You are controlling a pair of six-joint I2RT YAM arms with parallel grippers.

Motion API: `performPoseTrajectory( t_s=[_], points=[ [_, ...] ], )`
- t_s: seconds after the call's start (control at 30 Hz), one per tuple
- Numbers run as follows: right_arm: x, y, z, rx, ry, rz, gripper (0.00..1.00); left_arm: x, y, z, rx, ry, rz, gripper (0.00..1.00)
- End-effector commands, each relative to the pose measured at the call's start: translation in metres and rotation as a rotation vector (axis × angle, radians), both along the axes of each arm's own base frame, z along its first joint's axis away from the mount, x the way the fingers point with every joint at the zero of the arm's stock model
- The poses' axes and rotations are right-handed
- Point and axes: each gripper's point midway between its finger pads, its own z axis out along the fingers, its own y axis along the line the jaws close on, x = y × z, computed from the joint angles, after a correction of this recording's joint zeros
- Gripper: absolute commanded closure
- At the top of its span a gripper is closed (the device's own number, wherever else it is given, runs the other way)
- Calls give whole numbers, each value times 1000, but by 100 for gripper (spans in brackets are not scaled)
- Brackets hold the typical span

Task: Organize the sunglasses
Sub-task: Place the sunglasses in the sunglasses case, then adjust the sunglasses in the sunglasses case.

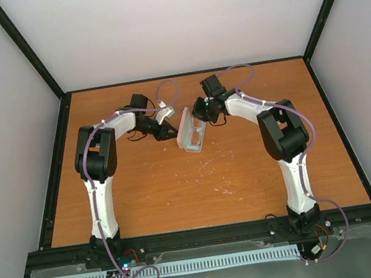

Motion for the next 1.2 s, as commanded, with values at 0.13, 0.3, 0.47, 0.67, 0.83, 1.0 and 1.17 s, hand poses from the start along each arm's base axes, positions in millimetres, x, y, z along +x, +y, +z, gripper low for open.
performPoseTrajectory(
  t_s=[0.13, 0.3, 0.47, 0.67, 0.83, 1.0, 1.17],
  points=[
    [-13, 14, -35, -14, 99, 59, 97, 3, -7, 17, -40, -44, -18, 82],
    [-16, 14, -27, -17, 81, 68, 97, 4, -8, 17, -42, -50, -21, 82],
    [5, 12, 29, 19, -91, 53, 97, 5, -8, 18, -41, -51, -22, 82],
    [42, -40, 73, 22, -243, -61, 97, 2, -6, 16, -33, -48, -26, 82],
    [60, -67, 40, -73, -179, -36, 97, 2, -5, 14, -33, -44, -22, 82],
    [69, -61, 8, -103, -135, 36, 97, 3, -5, 14, -29, -45, -19, 83],
    [74, -54, -1, -90, -133, 65, 97, 3, -6, 13, -28, -41, -19, 82]
  ],
)
